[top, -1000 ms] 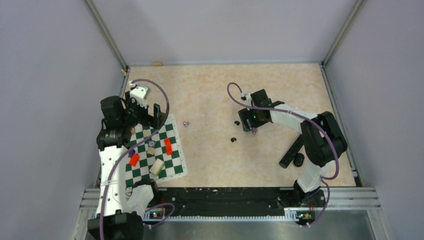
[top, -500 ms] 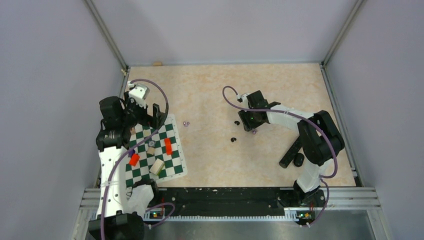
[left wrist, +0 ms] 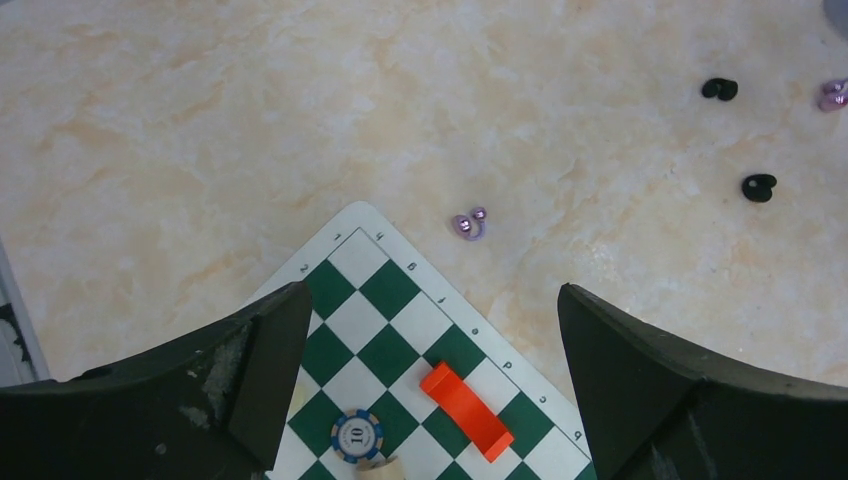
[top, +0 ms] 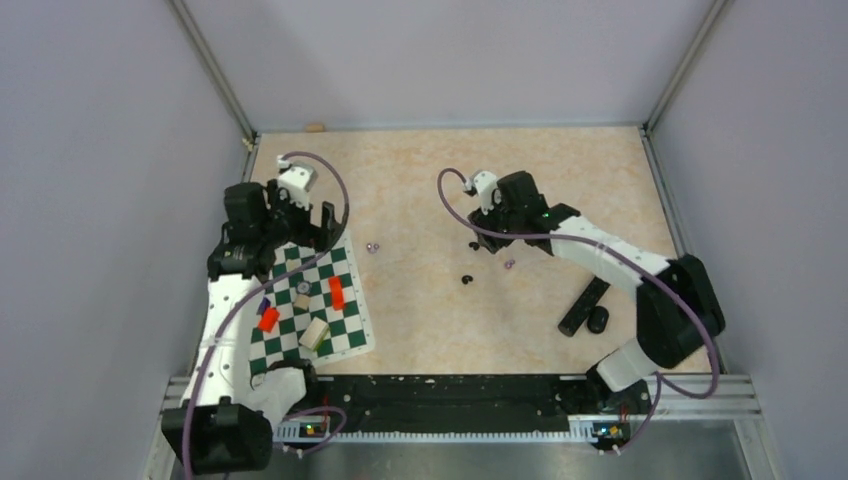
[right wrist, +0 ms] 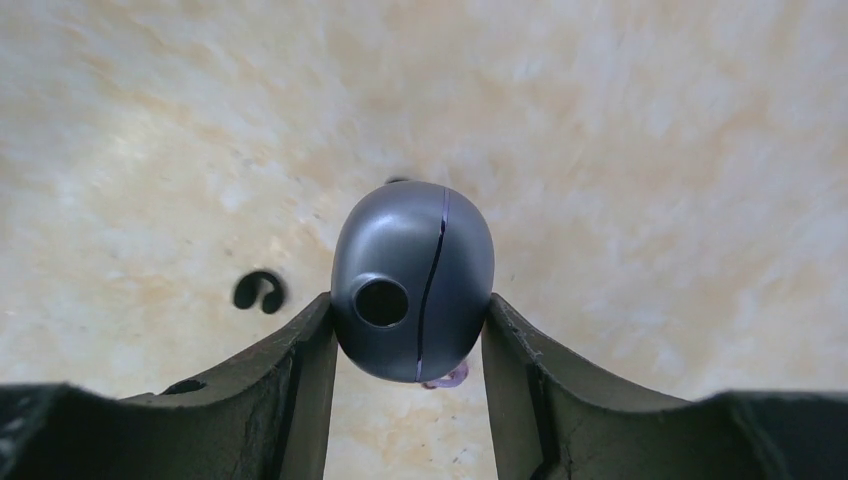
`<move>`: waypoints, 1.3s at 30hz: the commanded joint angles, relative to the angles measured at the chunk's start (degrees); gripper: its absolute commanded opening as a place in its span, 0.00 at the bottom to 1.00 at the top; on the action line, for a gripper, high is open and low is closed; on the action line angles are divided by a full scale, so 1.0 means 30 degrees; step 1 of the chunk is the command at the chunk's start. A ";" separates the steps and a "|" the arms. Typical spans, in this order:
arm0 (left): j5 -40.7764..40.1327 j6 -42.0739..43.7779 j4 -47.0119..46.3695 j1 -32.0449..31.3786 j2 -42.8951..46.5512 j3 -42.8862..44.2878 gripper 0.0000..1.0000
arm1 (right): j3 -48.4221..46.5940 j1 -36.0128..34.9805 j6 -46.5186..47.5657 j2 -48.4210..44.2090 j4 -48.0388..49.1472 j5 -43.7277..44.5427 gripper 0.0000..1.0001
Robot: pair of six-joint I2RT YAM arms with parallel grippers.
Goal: Insert the wireless bluetooth earbuds into the charging case
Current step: Pick up the item, then pass from the right arm to the left
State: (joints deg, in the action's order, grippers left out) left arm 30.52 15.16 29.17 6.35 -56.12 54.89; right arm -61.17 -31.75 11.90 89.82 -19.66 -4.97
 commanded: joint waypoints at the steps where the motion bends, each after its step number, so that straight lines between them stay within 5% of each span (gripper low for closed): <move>1: -0.5813 0.1237 -0.1507 -0.4446 -0.1253 0.1273 0.99 | 0.0109 -0.1503 0.3398 -0.4988 0.1960 -0.1336 0.33; 4: -0.5288 0.1654 -0.1122 -0.5855 -0.2642 0.3617 0.99 | 0.0207 -0.2355 0.4869 -0.6866 0.2151 -0.2153 0.33; 12: 0.4290 -0.3556 -0.0641 -0.6918 -0.6797 0.9656 0.99 | 0.0840 -0.3359 0.6623 -0.9496 0.3355 -0.2616 0.32; 20: 0.5074 -0.6188 -0.2937 -1.0062 -0.7681 0.8208 0.99 | 0.3614 -0.3577 0.6454 -1.0383 0.6250 -0.1579 0.34; 30: 0.6805 -0.7164 -0.3138 -1.1431 -0.9923 0.8501 0.98 | 0.4861 -0.3583 0.6066 -1.0931 0.8004 -0.1335 0.35; 39: 0.7231 -0.7169 -0.2884 -1.2377 -1.1539 0.9179 0.88 | 0.4927 -0.3683 0.6130 -1.1029 0.7991 -0.1559 0.37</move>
State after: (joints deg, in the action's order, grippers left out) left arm 50.26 -6.15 22.26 -29.71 -89.65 79.70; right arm -46.50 -41.91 30.44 58.46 0.97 -9.08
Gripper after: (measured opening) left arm 0.883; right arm 0.491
